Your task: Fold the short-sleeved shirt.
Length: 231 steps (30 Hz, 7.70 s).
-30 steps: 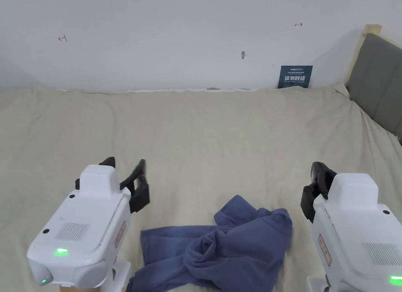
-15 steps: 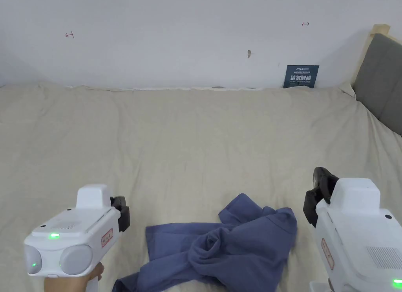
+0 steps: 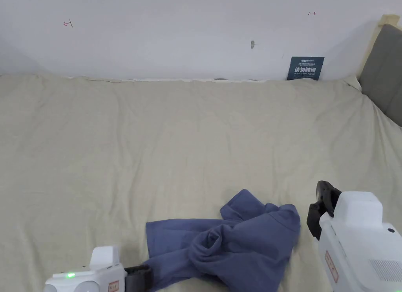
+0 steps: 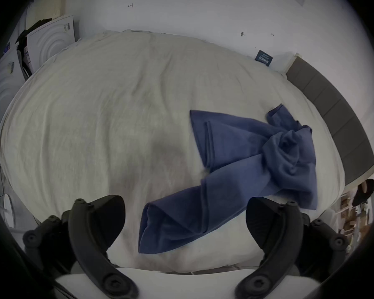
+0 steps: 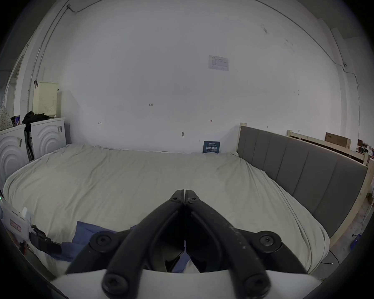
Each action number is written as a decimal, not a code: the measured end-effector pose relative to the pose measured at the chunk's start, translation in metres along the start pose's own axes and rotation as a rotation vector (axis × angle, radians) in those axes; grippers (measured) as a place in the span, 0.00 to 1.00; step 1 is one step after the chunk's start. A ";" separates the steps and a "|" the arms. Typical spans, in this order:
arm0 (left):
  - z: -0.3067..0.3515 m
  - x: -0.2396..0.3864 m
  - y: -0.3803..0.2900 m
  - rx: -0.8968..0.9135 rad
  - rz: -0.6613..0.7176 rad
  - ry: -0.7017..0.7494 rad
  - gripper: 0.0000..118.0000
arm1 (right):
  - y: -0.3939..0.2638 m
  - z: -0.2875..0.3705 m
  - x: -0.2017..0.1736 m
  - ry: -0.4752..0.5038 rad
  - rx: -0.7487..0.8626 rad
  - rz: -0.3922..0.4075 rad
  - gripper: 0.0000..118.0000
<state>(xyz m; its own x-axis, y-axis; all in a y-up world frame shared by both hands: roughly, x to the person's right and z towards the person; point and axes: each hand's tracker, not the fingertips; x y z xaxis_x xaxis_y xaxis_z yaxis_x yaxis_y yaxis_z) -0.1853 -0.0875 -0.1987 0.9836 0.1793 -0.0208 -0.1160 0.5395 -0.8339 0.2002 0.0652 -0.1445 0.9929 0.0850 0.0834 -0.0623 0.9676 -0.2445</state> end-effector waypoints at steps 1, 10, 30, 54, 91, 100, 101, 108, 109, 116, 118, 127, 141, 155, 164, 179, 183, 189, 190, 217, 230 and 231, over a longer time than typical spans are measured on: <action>-0.003 0.001 -0.002 -0.003 -0.011 0.005 0.90 | -0.002 -0.001 0.000 0.000 -0.005 -0.001 0.01; -0.014 0.019 0.002 -0.054 0.021 -0.034 0.07 | -0.019 -0.023 0.005 0.009 -0.089 -0.010 0.02; 0.025 0.015 0.048 0.170 -0.074 -0.152 0.07 | -0.111 -0.224 0.013 0.174 -0.735 -0.177 0.18; 0.154 -0.019 0.405 0.704 0.005 0.082 0.07 | 0.272 -0.222 0.067 0.032 0.074 -0.018 0.10; -0.091 -0.113 0.172 0.055 0.112 0.269 0.07 | -0.100 -0.252 0.037 0.005 -0.626 -0.138 0.10; -0.014 -0.143 0.075 0.004 0.162 0.229 0.07 | -0.148 -0.128 0.047 0.044 -0.714 -0.202 0.10; -0.007 -0.146 0.065 -0.005 0.159 0.233 0.07 | -0.152 -0.117 0.047 0.054 -0.728 -0.204 0.10; 0.014 -0.146 0.022 -0.062 0.169 0.248 0.07 | -0.167 -0.074 0.036 0.061 -0.758 -0.095 0.09; 0.016 -0.141 0.022 -0.074 0.145 0.264 0.07 | -0.166 -0.070 0.034 0.059 -0.759 -0.093 0.09; 0.007 -0.124 0.026 -0.100 0.030 0.323 0.09 | -0.166 -0.077 0.030 0.030 -0.790 -0.076 0.09; 0.015 -0.118 0.034 -0.076 0.044 0.327 0.40 | -0.152 -0.076 0.032 0.030 -0.786 -0.081 0.24; 0.129 -0.057 0.114 0.552 0.021 0.087 0.96 | -0.001 -0.046 0.044 -0.010 -0.259 -0.149 0.90; 0.171 0.021 0.122 0.883 -0.197 0.102 0.00 | 0.073 0.010 0.004 -0.081 0.148 0.001 0.01; 0.078 -0.007 0.217 0.504 -0.161 0.037 0.00 | 0.075 -0.038 0.007 -0.038 0.117 0.024 0.01; -0.077 -0.063 0.303 0.108 -0.111 0.037 0.79 | 0.077 -0.102 0.004 -0.056 0.066 0.018 0.01; -0.160 -0.059 0.269 -0.015 -0.148 0.167 0.12 | 0.017 -0.207 0.024 -0.074 -0.211 -0.032 0.02; -0.154 -0.064 0.275 0.013 -0.131 0.158 0.03 | -0.002 -0.261 0.047 -0.073 -0.413 -0.127 0.14; -0.098 -0.051 0.273 0.144 -0.148 0.103 0.03 | -0.050 -0.331 0.064 -0.155 -0.651 -0.151 0.73; -0.093 -0.050 0.274 0.156 -0.155 0.094 0.02 | -0.057 -0.338 0.065 -0.152 -0.680 -0.180 0.73; 0.023 -0.054 0.318 0.493 -0.085 0.122 0.02 | 0.110 -0.247 0.043 -0.037 -0.227 0.039 0.01; 0.206 -0.011 0.494 0.924 -0.096 0.195 0.02 | 0.387 -0.219 0.050 -0.035 0.309 -0.015 0.01; 0.212 -0.009 0.505 0.936 -0.092 0.191 0.02 | 0.400 -0.219 0.049 -0.039 0.323 -0.006 0.01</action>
<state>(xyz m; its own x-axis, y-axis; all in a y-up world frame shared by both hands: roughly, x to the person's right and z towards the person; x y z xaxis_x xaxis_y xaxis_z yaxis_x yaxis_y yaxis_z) -0.2825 0.3576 -0.5034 0.9907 0.0112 -0.1359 -0.0194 0.9980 -0.0594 0.2461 0.4042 -0.4502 0.9891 0.0819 0.1226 -0.0915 0.9930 0.0748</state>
